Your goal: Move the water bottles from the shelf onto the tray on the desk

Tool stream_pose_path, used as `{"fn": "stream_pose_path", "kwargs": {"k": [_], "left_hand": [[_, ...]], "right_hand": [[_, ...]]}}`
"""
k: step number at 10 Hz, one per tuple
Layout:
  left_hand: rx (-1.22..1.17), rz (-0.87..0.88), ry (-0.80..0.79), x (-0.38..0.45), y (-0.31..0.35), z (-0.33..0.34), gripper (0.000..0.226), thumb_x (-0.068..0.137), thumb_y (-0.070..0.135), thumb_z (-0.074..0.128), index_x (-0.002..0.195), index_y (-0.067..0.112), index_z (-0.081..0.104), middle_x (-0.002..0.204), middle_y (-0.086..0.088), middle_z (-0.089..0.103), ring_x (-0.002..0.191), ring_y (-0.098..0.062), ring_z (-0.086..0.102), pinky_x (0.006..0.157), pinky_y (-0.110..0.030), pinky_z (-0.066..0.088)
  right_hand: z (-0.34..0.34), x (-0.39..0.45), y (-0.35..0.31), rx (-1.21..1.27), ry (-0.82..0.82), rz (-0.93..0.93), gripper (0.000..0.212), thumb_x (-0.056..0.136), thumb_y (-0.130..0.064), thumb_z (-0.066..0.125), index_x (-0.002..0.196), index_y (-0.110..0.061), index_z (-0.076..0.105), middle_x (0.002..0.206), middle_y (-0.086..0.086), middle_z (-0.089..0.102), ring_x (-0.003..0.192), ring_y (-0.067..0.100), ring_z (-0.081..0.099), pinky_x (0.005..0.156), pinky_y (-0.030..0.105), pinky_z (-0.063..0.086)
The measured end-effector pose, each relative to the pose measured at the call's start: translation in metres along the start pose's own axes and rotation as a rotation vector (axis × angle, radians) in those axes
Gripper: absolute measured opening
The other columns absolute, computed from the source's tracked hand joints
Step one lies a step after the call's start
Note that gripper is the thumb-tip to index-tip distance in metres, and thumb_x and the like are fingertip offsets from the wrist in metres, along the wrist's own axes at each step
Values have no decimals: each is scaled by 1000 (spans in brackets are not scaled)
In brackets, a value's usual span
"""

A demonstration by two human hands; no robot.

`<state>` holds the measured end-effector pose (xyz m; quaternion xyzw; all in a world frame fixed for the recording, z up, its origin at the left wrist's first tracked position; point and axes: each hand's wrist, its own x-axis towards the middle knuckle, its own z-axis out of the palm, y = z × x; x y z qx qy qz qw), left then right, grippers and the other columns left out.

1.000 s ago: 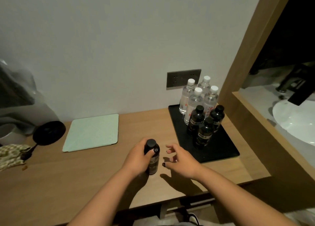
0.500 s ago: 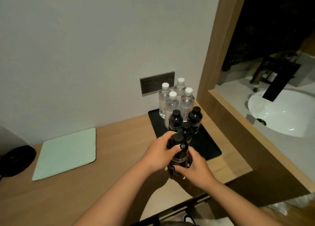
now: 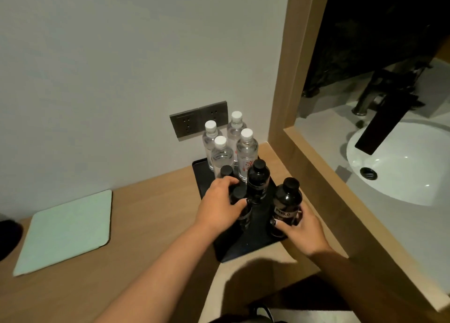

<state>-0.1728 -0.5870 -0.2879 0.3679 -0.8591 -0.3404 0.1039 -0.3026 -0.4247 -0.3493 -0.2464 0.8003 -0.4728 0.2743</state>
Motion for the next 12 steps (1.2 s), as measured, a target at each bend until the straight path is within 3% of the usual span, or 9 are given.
{"fn": "stream_pose_path", "kwargs": {"k": [2, 3, 6, 7, 10, 12], "left_hand": [[36, -21, -60, 6, -1, 20, 46, 82, 27, 70, 125, 26, 51, 124, 4, 58, 113, -16, 56, 96, -35, 49], [12, -18, -73, 7, -2, 20, 43, 84, 22, 68, 123, 26, 52, 122, 4, 57, 111, -15, 55, 96, -34, 47], [14, -30, -47, 4, -3, 22, 49, 85, 18, 68, 130, 27, 51, 132, 5, 53, 122, -11, 48, 102, -21, 36], [10, -58, -31, 2, -3, 25, 50, 84, 18, 68, 131, 28, 51, 132, 6, 53, 122, -11, 49, 100, -18, 34], [-92, -122, 11, -7, 0, 32, 63, 87, 16, 66, 141, 30, 39, 138, 5, 51, 128, -12, 47, 107, -34, 41], [-160, -104, 72, -16, 9, 20, 68, 85, 18, 68, 143, 30, 36, 138, 7, 52, 129, -10, 47, 107, -26, 39]], "right_hand": [[17, 39, 14, -41, -25, -6, 61, 66, -9, 81, 119, -17, 52, 117, 3, 61, 111, 17, 55, 97, 36, 47], [25, 45, 21, 14, -64, 9, 58, 67, -6, 78, 113, -29, 52, 112, -3, 61, 110, 17, 57, 96, 35, 47], [32, 58, 47, 37, -104, -26, 68, 67, -5, 79, 127, -17, 49, 121, 3, 62, 117, 22, 57, 98, 49, 48], [31, 60, 47, 38, -137, -12, 73, 69, -4, 77, 132, -20, 44, 126, 3, 58, 121, 21, 53, 101, 47, 46], [27, 62, 43, -21, -198, -32, 83, 70, -6, 78, 139, -19, 35, 137, 5, 50, 130, 22, 44, 109, 44, 38], [9, 49, 11, 17, -172, -190, 95, 71, -17, 79, 146, -27, 22, 146, 1, 38, 135, 15, 38, 111, 41, 36]]}}
